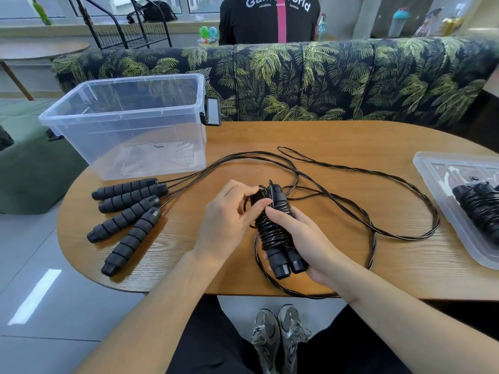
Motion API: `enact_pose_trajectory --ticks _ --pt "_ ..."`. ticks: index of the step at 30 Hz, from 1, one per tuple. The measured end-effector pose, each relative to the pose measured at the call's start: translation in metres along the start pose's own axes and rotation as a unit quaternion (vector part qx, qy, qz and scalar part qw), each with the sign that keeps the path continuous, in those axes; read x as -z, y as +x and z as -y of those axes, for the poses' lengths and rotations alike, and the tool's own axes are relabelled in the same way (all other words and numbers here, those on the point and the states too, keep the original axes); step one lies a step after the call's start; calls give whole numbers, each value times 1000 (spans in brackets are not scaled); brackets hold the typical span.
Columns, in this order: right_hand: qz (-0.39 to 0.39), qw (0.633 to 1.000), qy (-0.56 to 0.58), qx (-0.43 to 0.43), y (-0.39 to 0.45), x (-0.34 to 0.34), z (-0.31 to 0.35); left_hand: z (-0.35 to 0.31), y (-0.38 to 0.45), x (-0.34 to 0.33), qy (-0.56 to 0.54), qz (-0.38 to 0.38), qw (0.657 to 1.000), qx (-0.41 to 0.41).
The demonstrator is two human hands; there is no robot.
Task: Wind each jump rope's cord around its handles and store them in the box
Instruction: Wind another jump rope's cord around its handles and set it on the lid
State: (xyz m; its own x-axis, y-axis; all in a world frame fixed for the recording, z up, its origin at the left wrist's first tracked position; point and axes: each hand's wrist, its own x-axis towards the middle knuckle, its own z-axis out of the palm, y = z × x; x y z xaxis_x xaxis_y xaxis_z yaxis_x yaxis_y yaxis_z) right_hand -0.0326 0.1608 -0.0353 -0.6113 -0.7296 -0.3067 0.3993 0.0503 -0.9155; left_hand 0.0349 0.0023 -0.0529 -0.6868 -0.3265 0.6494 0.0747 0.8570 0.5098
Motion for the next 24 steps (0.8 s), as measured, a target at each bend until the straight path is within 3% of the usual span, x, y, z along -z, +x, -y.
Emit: enact_pose_trajectory --ticks 6,8,12,17,24 --pt "-16 999 -36 -17 -2 13 -4 11 1 11 -68 184 980 20" --pt "-18 998 -64 -9 -2 15 -7 10 2 14 -45 198 979 5" --pt "-44 994 -93 28 -2 11 -3 -2 -1 14 -3 121 991 -55" --pt "-59 983 -166 50 -4 9 2 -11 -12 4 56 5 996 -73" --pt "-41 975 -214 36 -7 9 8 -7 -16 -13 -19 -48 997 -65"
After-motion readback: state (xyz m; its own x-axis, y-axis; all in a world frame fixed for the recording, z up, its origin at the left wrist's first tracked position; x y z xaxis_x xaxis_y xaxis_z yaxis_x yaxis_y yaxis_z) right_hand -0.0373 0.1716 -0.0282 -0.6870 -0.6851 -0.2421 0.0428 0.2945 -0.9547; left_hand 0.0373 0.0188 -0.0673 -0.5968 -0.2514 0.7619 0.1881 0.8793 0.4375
